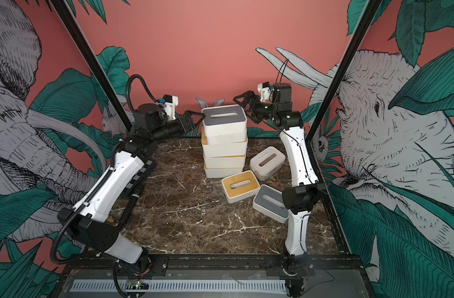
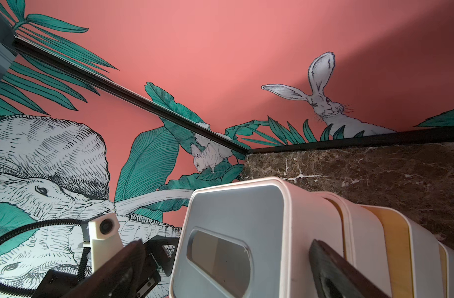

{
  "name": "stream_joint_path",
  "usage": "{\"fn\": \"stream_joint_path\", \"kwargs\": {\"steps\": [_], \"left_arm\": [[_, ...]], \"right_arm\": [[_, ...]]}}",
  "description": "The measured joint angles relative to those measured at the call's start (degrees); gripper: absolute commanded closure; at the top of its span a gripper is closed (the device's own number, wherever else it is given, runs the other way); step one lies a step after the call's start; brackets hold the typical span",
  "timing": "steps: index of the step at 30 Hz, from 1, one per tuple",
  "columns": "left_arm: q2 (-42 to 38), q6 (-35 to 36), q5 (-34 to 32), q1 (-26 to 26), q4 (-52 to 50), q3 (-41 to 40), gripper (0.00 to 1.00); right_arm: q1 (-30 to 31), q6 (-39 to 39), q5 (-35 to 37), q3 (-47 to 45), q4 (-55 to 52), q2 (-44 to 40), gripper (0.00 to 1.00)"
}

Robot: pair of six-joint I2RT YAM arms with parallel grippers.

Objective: Stack the tissue boxes
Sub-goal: Place the tissue box at the tissue box.

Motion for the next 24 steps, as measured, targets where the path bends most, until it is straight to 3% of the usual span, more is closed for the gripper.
{"fn": "stream_joint_path", "kwargs": {"steps": [8, 16, 24], "left_arm": [[-6.8, -0.8, 1.4, 0.3, 1.4, -3.5, 0.01], [1.3, -1.6, 2.1, -2.4, 1.6, 0.8, 0.01], [7.5, -2.3, 1.6, -2.8, 1.5, 5.0, 0.01]], "right_arm": [[-2.1, -0.9, 0.5, -3.0, -0.9, -3.3, 0.01], [-3.5, -2.7, 0.6, -3.4, -3.0, -5.4, 0.01], [-4.5, -4.6, 0.4, -9.5, -3.7, -11.8, 0.01]]}}
